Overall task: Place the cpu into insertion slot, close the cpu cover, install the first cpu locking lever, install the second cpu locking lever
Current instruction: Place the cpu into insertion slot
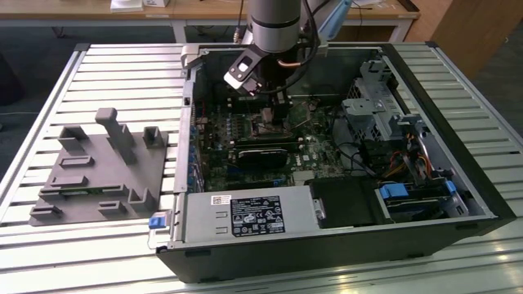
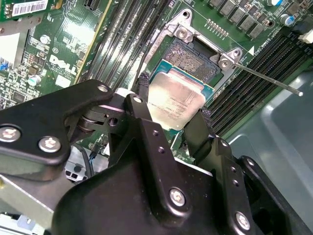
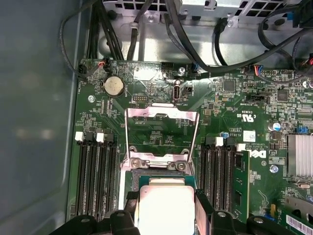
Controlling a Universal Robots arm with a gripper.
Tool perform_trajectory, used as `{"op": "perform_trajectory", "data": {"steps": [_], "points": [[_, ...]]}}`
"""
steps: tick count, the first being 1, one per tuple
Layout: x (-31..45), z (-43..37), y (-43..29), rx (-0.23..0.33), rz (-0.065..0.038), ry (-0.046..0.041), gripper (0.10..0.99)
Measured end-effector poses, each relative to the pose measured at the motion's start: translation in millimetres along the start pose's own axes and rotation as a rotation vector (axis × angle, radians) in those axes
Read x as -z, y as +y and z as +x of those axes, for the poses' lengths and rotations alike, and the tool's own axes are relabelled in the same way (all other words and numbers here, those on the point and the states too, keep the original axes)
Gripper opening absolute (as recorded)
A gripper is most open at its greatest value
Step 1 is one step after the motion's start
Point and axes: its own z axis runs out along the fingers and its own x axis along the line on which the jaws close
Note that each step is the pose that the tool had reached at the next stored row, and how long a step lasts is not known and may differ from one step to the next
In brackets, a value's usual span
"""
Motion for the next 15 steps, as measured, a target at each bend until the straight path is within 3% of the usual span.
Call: {"op": "perform_trajectory", "data": {"steps": [15], "points": [[-3.9,0.0,-0.4,0.0,0.0,-0.0002,0.541]]}}
